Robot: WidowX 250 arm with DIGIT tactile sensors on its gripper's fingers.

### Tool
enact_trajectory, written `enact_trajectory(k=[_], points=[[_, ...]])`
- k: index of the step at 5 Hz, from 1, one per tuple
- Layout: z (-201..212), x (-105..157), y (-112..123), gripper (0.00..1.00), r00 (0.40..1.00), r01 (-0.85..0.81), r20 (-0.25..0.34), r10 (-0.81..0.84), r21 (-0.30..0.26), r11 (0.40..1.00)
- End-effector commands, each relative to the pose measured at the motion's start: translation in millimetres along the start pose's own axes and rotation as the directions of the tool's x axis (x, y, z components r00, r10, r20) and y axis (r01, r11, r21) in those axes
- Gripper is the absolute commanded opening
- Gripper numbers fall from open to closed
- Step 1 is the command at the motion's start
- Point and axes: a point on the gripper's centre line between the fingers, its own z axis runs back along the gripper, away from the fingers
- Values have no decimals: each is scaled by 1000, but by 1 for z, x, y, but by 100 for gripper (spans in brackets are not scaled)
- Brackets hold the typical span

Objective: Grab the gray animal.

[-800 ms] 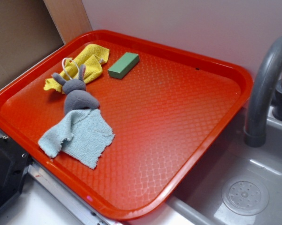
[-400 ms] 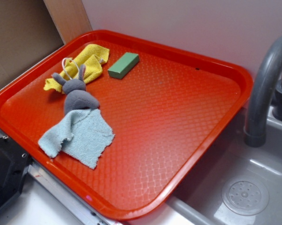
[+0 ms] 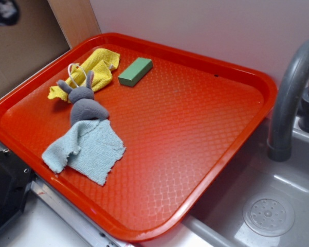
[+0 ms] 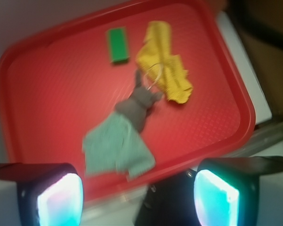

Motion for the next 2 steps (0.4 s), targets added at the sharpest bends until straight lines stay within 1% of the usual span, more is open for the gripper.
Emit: enact_trajectory(k=[1, 2], points=[[-62, 29, 4, 100, 972, -232, 56, 227, 83, 969], [-87, 37, 7, 100, 965, -257, 76, 250, 106, 961]])
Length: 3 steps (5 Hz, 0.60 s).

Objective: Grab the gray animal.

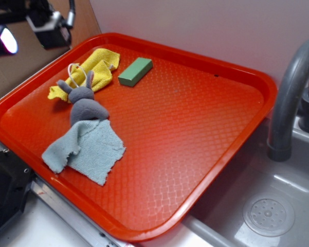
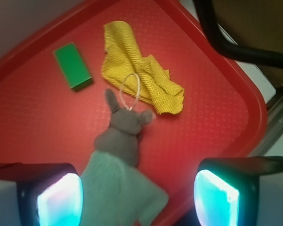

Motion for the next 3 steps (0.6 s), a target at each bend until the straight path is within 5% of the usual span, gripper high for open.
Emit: enact_trajectory(k=[1, 3], points=[[-44, 23, 0, 100, 996, -67, 60, 64, 36, 997], [-91, 20, -3, 100, 998, -30, 57, 23, 139, 990]])
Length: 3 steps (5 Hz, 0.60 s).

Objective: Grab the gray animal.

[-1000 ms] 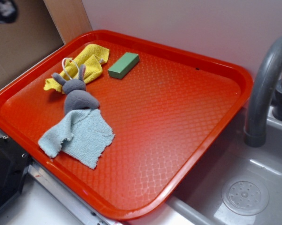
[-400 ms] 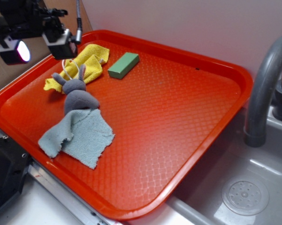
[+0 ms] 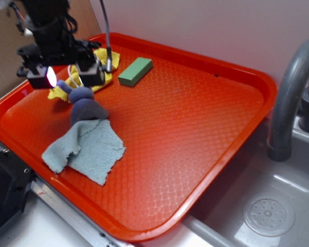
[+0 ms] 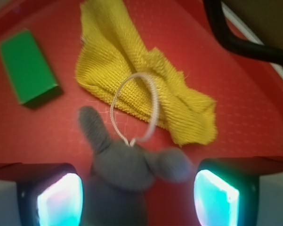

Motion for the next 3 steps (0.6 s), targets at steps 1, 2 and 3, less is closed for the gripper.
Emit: enact_trajectory(k=[1, 2, 3], points=[[-32, -8, 1, 100, 999, 43, -16, -42, 51, 998], [-38, -21, -1, 100, 995, 91, -37, -89, 47, 995], [-44, -27, -3, 100, 994, 103, -29, -102, 46, 994]])
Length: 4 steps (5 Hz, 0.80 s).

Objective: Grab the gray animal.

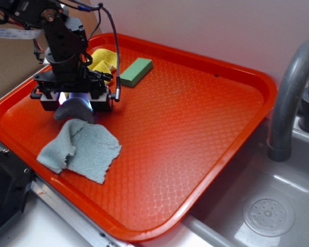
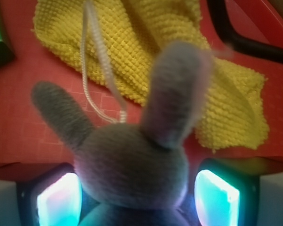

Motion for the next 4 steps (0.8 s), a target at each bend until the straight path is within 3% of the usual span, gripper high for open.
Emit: enact_trajectory(k=[1, 2, 3, 4], points=[[-2, -10, 3, 0, 999, 31, 40, -30, -19, 999], [9, -7, 7, 0, 998, 25, 55, -23, -38, 999], [35, 2, 8, 0, 990, 136, 33, -135, -49, 989], [84, 17, 1, 0, 929, 367, -9, -369, -96, 925]])
